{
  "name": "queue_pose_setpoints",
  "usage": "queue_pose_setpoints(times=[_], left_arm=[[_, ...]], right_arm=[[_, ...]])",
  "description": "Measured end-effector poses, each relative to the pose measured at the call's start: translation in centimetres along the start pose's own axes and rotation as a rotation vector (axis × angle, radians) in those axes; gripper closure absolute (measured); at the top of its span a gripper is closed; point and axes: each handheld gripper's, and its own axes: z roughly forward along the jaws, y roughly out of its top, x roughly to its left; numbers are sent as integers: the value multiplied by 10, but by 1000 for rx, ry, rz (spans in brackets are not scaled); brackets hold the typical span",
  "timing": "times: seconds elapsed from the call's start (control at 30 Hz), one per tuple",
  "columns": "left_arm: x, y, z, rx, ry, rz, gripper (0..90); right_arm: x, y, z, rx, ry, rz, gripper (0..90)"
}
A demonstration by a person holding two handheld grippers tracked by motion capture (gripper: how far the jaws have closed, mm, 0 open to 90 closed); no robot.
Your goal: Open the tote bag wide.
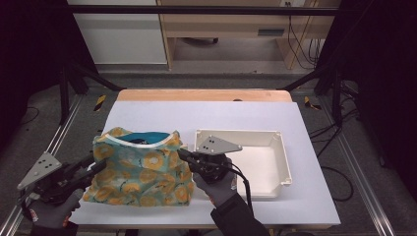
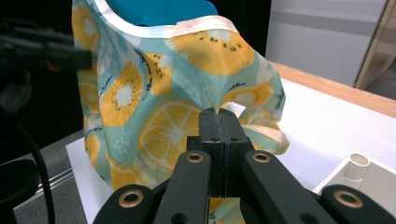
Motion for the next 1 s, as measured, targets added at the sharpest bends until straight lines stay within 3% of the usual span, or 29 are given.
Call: queue_pose_setpoints(times=[0.17, 0.4, 0.63, 0.77, 1.0], left_arm=[[-1, 14, -6, -38, 5, 19, 592], [1, 16, 5, 20, -4, 15, 878], [-2, 9, -1, 4, 6, 28, 900], [4, -1, -6, 3, 1, 1, 900], [7, -26, 1, 82, 9, 4, 900]], right_arm=[[6, 3, 2, 13, 10, -20, 900], [12, 2, 4, 26, 26, -31, 900], [14, -2, 0, 18, 33, -24, 900], [18, -4, 2, 18, 43, -17, 900], [19, -16, 9, 44, 46, -2, 900]])
